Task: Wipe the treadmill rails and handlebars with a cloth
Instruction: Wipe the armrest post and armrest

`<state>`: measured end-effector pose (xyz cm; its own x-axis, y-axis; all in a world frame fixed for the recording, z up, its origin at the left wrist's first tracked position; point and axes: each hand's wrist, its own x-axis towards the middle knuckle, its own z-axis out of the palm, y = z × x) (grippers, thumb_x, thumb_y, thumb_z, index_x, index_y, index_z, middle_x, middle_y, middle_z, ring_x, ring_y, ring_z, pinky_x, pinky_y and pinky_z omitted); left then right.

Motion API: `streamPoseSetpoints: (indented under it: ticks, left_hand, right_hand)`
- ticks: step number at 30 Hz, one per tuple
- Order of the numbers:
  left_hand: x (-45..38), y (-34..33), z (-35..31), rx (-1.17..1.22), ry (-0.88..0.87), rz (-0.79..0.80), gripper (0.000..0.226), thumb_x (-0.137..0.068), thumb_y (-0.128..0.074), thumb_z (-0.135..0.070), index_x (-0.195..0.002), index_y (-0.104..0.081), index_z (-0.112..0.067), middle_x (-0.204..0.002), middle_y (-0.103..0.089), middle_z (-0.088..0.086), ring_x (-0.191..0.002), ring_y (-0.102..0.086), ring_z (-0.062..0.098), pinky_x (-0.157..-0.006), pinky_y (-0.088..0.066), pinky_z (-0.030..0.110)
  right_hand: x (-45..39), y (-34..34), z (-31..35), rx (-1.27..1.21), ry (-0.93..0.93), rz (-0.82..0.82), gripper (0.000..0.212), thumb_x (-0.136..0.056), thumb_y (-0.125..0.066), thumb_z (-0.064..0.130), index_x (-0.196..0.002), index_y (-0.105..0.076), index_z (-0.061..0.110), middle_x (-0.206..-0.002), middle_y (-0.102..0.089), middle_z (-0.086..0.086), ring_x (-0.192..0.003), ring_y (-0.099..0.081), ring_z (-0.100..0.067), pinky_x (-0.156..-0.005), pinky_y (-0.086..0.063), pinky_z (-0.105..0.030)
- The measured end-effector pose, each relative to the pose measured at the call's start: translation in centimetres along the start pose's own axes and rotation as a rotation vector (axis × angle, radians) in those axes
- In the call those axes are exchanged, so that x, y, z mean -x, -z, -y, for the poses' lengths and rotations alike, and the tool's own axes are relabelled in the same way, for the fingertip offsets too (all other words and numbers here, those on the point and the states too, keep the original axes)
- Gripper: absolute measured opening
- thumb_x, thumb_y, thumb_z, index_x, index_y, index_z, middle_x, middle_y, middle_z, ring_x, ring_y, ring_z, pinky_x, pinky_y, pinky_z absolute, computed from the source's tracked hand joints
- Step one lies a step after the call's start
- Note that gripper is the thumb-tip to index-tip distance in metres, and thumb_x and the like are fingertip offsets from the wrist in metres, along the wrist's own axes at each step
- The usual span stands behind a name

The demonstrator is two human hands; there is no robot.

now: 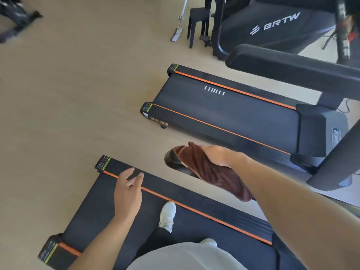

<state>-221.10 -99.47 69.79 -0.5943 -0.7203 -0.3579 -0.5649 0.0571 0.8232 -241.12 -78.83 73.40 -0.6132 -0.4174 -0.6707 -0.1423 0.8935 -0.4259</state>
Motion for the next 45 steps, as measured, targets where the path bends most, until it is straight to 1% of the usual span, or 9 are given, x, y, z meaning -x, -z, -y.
streamPoseSetpoints:
  ticks: [2,5,8,12,15,20,26,37,45]
  left_hand:
    - [-0.9,0.9,-0.1,-0.005,-0.009,-0.020,0.039,-0.098,-0.063,-0.030,-0.135,-0.055,-0.021,-0.135,-0.058,-0.009,-0.111,-0.056,0.005,-0.072,-0.038,0.010]
    - [-2.5,1.0,-0.8,-0.009,-0.042,-0.002,0.038,-0.098,-0.064,-0.026,-0.134,-0.055,-0.021,-0.133,-0.058,-0.011,-0.114,-0.058,0.007,-0.072,-0.039,0.011]
    - [-3.6,-0.5,-2.6,-0.018,-0.111,0.056,0.038,-0.097,-0.064,-0.021,-0.133,-0.055,-0.020,-0.131,-0.060,-0.006,-0.116,-0.058,0.009,-0.081,-0.043,0.013]
    - [-4.6,-4.1,-5.9,-0.092,-0.347,0.176,0.039,-0.094,-0.069,-0.023,-0.131,-0.056,-0.023,-0.132,-0.061,-0.005,-0.122,-0.058,0.014,-0.106,-0.046,0.035]
    - [-4.2,-8.0,-8.7,-0.151,-0.491,0.376,0.035,-0.092,-0.071,-0.023,-0.126,-0.060,-0.024,-0.129,-0.064,-0.007,-0.121,-0.059,0.012,-0.109,-0.044,0.035]
    - [-0.8,-14.7,-11.4,-0.413,-0.637,0.825,0.023,-0.092,-0.070,-0.035,-0.113,-0.065,-0.029,-0.117,-0.067,-0.015,-0.115,-0.061,0.008,-0.101,-0.043,0.028]
    - [4.8,-20.5,-12.5,-0.579,-0.827,1.043,0.030,-0.096,-0.061,-0.044,-0.123,-0.061,-0.030,-0.122,-0.062,-0.017,-0.119,-0.056,0.007,-0.091,-0.039,0.023]
    - [11.7,-26.7,-12.5,-0.843,-1.011,0.947,0.051,-0.100,-0.039,-0.059,-0.137,-0.054,-0.028,-0.138,-0.059,-0.006,-0.123,-0.056,0.022,-0.100,-0.044,0.037]
    - [17.1,-32.4,-12.8,-0.887,-1.087,0.890,0.051,-0.100,-0.037,-0.058,-0.134,-0.057,-0.025,-0.136,-0.061,-0.005,-0.125,-0.056,0.020,-0.101,-0.042,0.038]
  right_hand:
    - [-1.3,-1.5,3.3,0.181,0.098,-0.140,0.048,-0.110,-0.023,0.052,-0.143,-0.052,0.032,-0.144,-0.060,-0.006,-0.129,-0.056,-0.033,-0.105,-0.043,-0.045]
    - [-1.4,-4.6,6.2,0.319,0.221,-0.331,0.049,-0.100,-0.039,0.064,-0.133,-0.054,0.031,-0.129,-0.061,0.000,-0.110,-0.062,-0.030,-0.087,-0.047,-0.043]
    - [-1.4,-6.9,4.9,0.580,0.398,-0.445,0.052,-0.099,-0.053,0.054,-0.143,-0.044,0.029,-0.140,-0.051,-0.005,-0.118,-0.055,-0.031,-0.094,-0.048,-0.046]
    - [0.0,-8.7,0.6,0.751,0.442,-0.524,0.080,-0.095,-0.068,0.043,-0.159,-0.022,0.031,-0.160,-0.034,-0.016,-0.139,-0.039,-0.039,-0.109,-0.040,-0.052]
    - [1.8,-9.6,-2.9,0.705,0.330,-0.660,0.077,-0.098,-0.057,0.056,-0.162,-0.020,0.035,-0.158,-0.040,-0.012,-0.139,-0.043,-0.037,-0.110,-0.040,-0.051]
    - [6.3,-7.9,-9.8,0.456,0.005,-0.769,0.068,-0.095,-0.047,0.072,-0.147,-0.049,0.029,-0.128,-0.063,-0.003,-0.111,-0.061,-0.031,-0.097,-0.044,-0.046]
    - [12.2,-7.0,-18.3,0.258,-0.372,-0.960,0.057,-0.101,-0.034,0.070,-0.126,-0.066,0.029,-0.110,-0.066,0.007,-0.111,-0.059,-0.022,-0.110,-0.036,-0.039]
    - [18.8,-3.6,-31.4,-0.037,-0.809,-0.928,0.060,-0.103,-0.019,0.064,-0.129,-0.064,0.035,-0.143,-0.056,0.007,-0.146,-0.029,-0.020,-0.126,-0.008,-0.040]
    - [24.8,-1.2,-40.5,-0.182,-0.949,-0.840,0.067,-0.102,-0.017,0.065,-0.154,-0.044,0.032,-0.172,-0.019,0.001,-0.160,0.001,-0.022,-0.129,0.003,-0.046]
